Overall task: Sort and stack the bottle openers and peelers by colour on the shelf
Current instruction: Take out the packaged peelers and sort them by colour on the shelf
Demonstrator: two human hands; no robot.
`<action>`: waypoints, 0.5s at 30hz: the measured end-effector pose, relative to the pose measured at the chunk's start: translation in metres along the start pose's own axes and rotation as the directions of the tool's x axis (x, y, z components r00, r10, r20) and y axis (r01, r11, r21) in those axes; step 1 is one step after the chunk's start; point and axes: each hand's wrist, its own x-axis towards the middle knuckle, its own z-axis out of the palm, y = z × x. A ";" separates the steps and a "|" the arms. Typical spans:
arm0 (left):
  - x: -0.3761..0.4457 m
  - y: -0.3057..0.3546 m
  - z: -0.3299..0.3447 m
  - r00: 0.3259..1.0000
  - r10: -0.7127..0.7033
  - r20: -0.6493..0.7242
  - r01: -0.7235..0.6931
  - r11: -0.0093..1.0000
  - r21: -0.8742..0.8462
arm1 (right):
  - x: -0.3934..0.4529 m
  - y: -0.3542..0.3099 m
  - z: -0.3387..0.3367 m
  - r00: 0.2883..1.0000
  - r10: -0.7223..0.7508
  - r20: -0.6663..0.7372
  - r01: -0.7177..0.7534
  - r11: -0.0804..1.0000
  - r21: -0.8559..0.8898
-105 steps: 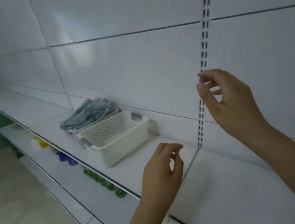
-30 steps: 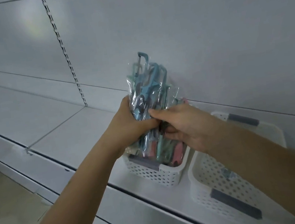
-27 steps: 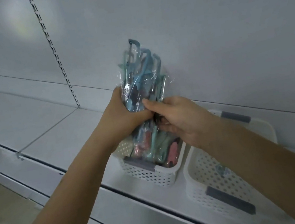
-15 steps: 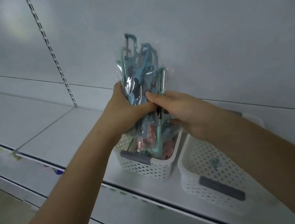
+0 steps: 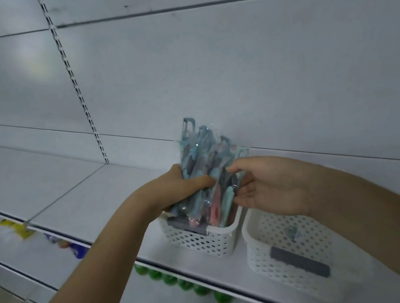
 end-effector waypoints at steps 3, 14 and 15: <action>-0.001 -0.003 -0.005 0.995 -0.044 0.085 0.053 0.993 -0.104 | 0.005 -0.005 0.014 0.994 0.104 0.041 -0.105 0.994 0.040; -0.007 -0.009 -0.005 0.990 0.122 0.065 -0.098 0.951 -0.295 | 0.045 0.020 0.054 0.988 0.022 -0.156 -0.022 1.000 -0.002; -0.009 -0.009 -0.006 0.986 0.155 0.060 -0.129 0.943 -0.307 | 0.047 0.023 0.055 0.983 -0.017 -0.184 0.007 0.998 -0.056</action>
